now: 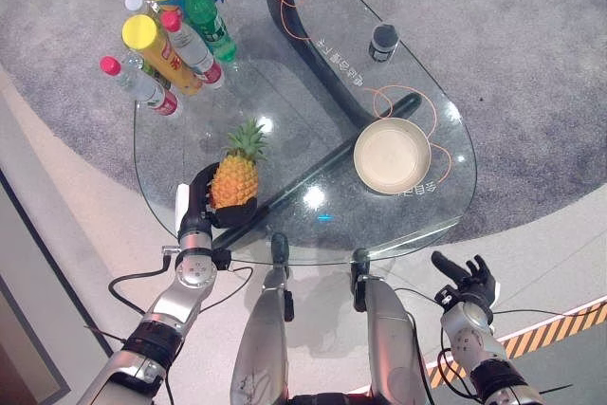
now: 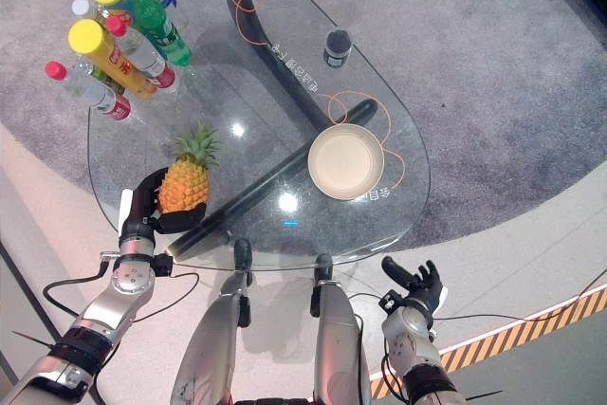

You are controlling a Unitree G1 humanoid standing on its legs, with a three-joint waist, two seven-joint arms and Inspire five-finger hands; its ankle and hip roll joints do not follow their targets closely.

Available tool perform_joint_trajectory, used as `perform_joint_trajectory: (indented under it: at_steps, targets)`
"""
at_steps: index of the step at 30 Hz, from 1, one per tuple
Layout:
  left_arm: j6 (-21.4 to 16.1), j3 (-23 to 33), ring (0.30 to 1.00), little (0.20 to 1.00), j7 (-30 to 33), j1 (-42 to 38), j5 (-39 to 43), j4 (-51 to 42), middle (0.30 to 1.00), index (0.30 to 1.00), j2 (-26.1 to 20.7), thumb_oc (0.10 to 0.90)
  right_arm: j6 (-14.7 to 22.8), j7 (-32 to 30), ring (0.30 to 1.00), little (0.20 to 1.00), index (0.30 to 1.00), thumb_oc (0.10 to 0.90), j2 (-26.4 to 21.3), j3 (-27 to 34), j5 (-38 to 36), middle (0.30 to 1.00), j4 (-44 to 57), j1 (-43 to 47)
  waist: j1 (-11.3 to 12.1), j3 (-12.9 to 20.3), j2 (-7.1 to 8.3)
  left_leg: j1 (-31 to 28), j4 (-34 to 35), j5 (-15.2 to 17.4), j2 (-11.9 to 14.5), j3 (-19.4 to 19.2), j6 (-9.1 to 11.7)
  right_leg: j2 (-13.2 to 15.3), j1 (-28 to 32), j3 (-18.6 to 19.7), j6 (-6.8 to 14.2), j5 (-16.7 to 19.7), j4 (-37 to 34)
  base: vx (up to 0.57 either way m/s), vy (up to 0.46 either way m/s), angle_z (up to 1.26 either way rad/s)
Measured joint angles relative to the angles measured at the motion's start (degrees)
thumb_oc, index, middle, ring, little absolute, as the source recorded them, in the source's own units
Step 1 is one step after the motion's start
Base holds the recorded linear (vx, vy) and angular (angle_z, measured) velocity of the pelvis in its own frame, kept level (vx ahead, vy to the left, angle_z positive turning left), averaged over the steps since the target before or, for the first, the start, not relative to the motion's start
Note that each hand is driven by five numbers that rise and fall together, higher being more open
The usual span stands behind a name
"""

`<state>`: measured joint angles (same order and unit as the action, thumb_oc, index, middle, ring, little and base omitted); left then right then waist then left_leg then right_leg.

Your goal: Pick up the fruit to the plate

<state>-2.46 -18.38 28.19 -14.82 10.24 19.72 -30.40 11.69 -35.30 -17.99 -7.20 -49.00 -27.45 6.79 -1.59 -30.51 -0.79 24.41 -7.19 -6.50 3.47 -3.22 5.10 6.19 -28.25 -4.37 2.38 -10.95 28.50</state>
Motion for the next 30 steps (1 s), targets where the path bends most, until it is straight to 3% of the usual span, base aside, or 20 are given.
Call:
perform_joint_trajectory:
  at_steps: [4,10,17,30]
  targets:
    - [0.03,0.03,0.3,0.2,-0.19,1.45,-2.99,-1.57,0.3,0.3,-0.01,0.1,1.44,1.64,0.9,0.9,0.9,0.8,0.0,-0.18,0.14,0.9,8.56,-1.34,-0.17,-0.02,-0.13,-0.06,0.1,0.19,0.01,-0.14,0.19,-0.02,-0.04,0.1,-0.01,0.0,-0.04,0.0,0.009,-0.01]
    - [-0.99,0.11,0.3,0.2,-0.26,3.82,-5.07,-3.26,0.3,0.3,0.02,0.1,3.52,14.4,0.9,0.9,0.9,0.8,-0.21,-1.94,1.98,0.9,22.95,-5.01,-0.25,-0.02,-0.13,-0.02,0.19,0.23,-0.01,-0.5,-0.29,-0.03,-0.02,0.35,0.06,0.04,-0.61,-0.01,0.018,-0.01]
    - [-2.96,0.84,0.3,0.2,-1.69,5.22,-6.56,-7.17,0.3,0.3,0.03,0.1,3.82,24.98,0.9,0.9,0.9,0.8,-0.3,-5.1,1.62,0.9,26.83,-3.4,0.92,-0.03,-0.13,0.0,0.2,0.22,-0.03,-0.56,-0.29,0.01,0.01,0.33,0.18,-0.03,-0.7,0.0,0.0,0.0]
    - [-5.28,0.07,0.3,0.2,-7.11,4.14,-5.24,-14.27,0.3,0.3,0.07,0.1,3.18,23.7,0.9,0.9,0.9,0.8,0.04,-10.66,-1.03,0.9,26.82,1.76,2.89,-0.03,-0.13,0.11,0.2,0.18,-0.23,-0.24,-0.27,0.23,0.15,-0.04,0.33,-0.12,-0.66,0.0,0.0,0.0]
